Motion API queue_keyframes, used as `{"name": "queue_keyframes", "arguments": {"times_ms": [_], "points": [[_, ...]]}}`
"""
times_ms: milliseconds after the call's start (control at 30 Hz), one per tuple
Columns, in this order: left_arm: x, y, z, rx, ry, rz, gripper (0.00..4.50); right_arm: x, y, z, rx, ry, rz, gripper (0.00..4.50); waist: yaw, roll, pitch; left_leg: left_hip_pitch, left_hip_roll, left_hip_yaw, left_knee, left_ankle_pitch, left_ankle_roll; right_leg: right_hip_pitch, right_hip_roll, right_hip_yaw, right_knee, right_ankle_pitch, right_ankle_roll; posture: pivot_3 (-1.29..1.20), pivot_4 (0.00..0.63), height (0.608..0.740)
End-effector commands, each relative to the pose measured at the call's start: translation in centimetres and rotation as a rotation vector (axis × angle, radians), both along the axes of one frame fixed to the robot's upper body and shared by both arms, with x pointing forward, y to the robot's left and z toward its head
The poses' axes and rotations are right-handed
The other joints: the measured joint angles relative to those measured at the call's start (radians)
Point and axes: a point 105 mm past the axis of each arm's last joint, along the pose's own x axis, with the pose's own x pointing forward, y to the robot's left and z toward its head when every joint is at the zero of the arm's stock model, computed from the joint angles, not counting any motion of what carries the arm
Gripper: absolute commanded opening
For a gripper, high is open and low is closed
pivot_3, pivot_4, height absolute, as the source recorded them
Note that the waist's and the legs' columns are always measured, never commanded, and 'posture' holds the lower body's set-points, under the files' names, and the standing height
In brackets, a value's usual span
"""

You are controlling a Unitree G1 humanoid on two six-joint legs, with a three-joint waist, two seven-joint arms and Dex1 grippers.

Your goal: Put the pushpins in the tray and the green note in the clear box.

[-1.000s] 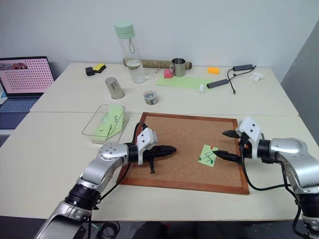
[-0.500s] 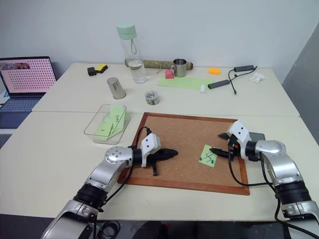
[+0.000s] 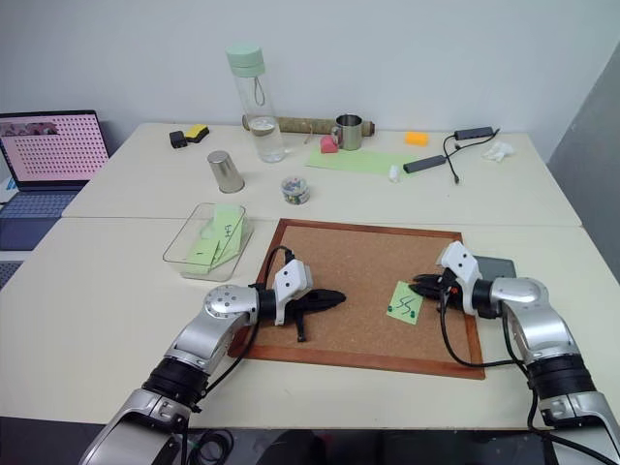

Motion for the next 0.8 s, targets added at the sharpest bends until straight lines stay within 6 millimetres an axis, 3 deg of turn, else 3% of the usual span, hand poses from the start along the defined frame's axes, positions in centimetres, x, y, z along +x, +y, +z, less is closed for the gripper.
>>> {"name": "queue_keyframes", "arguments": {"times_ms": [33,300,567,667,800], "points": [[0.0,0.4,-1.4,0.037,0.044,0.028,0.00,-0.1,0.2,1.0,0.020,-0.024,0.008,0.05,0.000,0.000,0.000,0.000,0.000,0.000,0.000,0.000,0.000,0.000,0.000,0.000,0.000,0.000,0.000,0.00,0.150,0.740],[-0.1,0.4,-2.0,0.049,0.064,0.047,0.00,-0.4,0.8,3.1,0.060,-0.083,0.030,0.05,0.000,0.000,0.000,0.000,0.000,0.000,0.000,0.000,0.000,0.000,0.000,0.000,0.000,0.000,0.000,0.00,0.150,0.740],[-0.2,0.2,-2.4,0.057,0.070,0.050,0.00,-1.2,0.2,4.8,0.092,-0.102,0.008,0.05,0.006,0.000,-0.001,0.000,0.000,-0.001,0.000,0.000,0.000,0.001,0.000,0.000,0.000,0.000,0.000,0.00,0.150,0.740],[-0.3,0.1,-2.4,0.059,0.070,0.050,0.00,-0.9,-1.3,5.7,0.112,-0.111,-0.063,0.05,0.006,0.000,-0.001,0.000,0.000,0.000,0.000,0.000,0.000,0.001,0.000,0.000,0.000,0.000,0.000,0.00,0.150,0.740],[-0.3,0.0,-2.5,0.061,0.068,0.050,0.00,0.1,-5.5,6.2,0.082,-0.117,-0.256,0.05,0.012,0.000,-0.001,0.000,-0.001,0.000,0.000,0.000,0.000,0.001,0.000,0.000,0.000,0.000,0.000,0.00,0.150,0.740]]}}
